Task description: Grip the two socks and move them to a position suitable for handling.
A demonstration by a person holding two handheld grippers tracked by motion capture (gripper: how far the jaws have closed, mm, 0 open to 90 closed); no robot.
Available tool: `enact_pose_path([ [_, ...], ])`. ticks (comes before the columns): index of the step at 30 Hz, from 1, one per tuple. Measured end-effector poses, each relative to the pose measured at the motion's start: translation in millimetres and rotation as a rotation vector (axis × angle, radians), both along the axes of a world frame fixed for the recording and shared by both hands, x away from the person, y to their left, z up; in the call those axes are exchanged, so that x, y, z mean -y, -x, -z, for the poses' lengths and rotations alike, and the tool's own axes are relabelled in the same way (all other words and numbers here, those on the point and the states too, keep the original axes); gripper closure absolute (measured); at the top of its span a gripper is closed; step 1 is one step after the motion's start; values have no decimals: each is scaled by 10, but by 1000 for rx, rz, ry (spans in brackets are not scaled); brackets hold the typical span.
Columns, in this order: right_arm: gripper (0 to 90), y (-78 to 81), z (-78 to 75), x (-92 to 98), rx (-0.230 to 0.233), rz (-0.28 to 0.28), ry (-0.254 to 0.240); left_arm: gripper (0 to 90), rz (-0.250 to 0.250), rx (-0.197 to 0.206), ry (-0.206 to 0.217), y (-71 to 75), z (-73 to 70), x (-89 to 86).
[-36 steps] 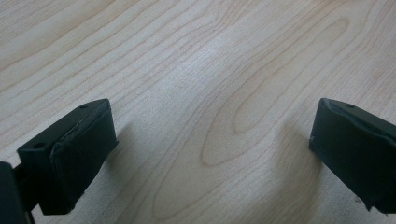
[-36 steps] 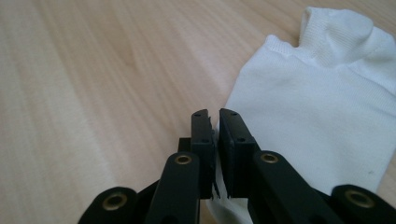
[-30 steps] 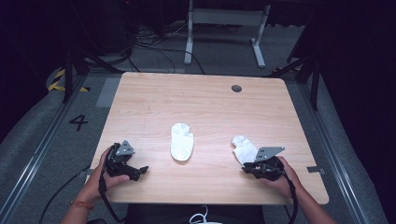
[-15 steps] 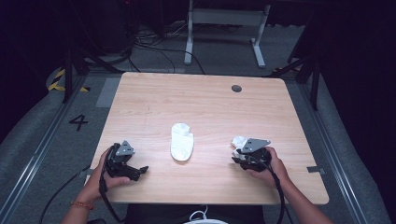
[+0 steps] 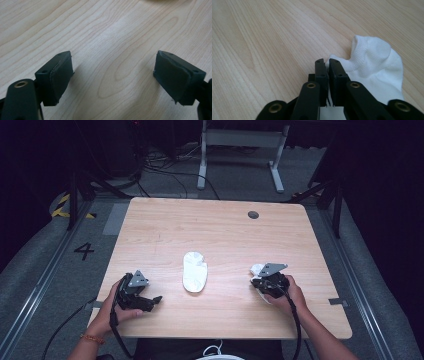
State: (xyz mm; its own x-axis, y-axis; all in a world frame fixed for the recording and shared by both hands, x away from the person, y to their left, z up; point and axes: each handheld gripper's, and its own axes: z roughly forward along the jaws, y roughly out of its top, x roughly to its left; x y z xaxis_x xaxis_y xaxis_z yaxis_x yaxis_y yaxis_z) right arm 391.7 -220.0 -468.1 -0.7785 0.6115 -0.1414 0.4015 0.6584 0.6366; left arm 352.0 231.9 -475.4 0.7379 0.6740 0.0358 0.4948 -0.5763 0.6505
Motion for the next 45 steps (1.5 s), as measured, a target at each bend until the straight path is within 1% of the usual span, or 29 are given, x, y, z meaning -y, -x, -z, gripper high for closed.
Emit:
enact_pose_path([
  [2,883,19,1,-16,9,-10,3,175,26,17,-4,12,-35,55],
  [3,884,30,-4,-18,3,-12,1,175,39,29,2,20,-55,92],
  [5,885,62,-9,-35,2,-30,-4,179,70,55,-1,32,-113,182],
  [8,885,125,-38,-67,-5,-64,-21,186,102,74,0,44,-157,302],
  [12,886,234,-113,-122,-10,-125,-50,193,153,100,-30,44,-188,504],
  [14,885,287,-154,-155,-16,-154,-55,209,179,98,-26,46,-190,601],
  [16,886,357,-208,-194,-16,-197,-58,217,224,100,-39,60,-202,745],
  [18,885,409,-253,-217,-13,-222,-66,220,271,107,-43,76,-223,881],
  [20,886,462,-310,-250,-9,-252,-85,223,311,115,-28,98,-242,1043],
  [21,886,481,-328,-266,-8,-265,-91,229,328,116,-26,102,-252,1094],
  [22,885,494,-340,-279,-6,-275,-94,236,350,121,-13,106,-258,1182],
  [23,885,494,-340,-279,-6,-275,-94,238,350,121,-13,106,-258,1182],
  [24,886,543,-378,-319,-5,-297,-106,241,371,121,-3,100,-264,1262],
  [25,885,556,-390,-331,-3,-306,-109,243,394,125,-5,88,-257,1367],
  [26,885,577,-406,-347,-4,-314,-114,243,405,131,-16,78,-244,1426],
  [27,886,596,-423,-361,-3,-324,-122,243,418,128,-24,64,-229,1477],
  [28,885,612,-441,-373,3,-334,-123,243,435,120,-23,47,-207,1534],
  [29,886,636,-462,-388,1,-344,-134,242,449,122,-33,37,-192,1576],
  [30,886,636,-462,-388,1,-344,-134,239,449,122,-33,37,-192,1576],
  [33,886,691,-523,-409,7,-367,-161,240,481,117,-38,18,-142,1700],
  [34,886,706,-537,-413,5,-371,-169,241,484,116,-34,16,-125,1727],
  [35,886,715,-550,-415,4,-375,-176,245,488,115,-43,10,-113,1751],
  [36,886,721,-561,-417,8,-380,-183,251,494,124,-48,1,-98,1772],
  [38,886,727,-576,-416,3,-387,-200,276,497,114,-38,-21,-76,1792],
  [39,886,729,-583,-410,-3,-386,-211,305,499,108,-35,-23,-72,1796],
  [40,886,725,-585,-405,-7,-387,-218,348,507,118,-25,-29,-69,1801],
  [42,886,717,-583,-395,-9,-387,-226,459,530,116,-24,-27,-75,1805],
  [43,886,710,-583,-384,-15,-384,-234,513,536,128,-19,-31,-79,1809],
  [45,886,696,-581,-362,-23,-376,-248,648,557,113,-10,-43,-94,1804],
])
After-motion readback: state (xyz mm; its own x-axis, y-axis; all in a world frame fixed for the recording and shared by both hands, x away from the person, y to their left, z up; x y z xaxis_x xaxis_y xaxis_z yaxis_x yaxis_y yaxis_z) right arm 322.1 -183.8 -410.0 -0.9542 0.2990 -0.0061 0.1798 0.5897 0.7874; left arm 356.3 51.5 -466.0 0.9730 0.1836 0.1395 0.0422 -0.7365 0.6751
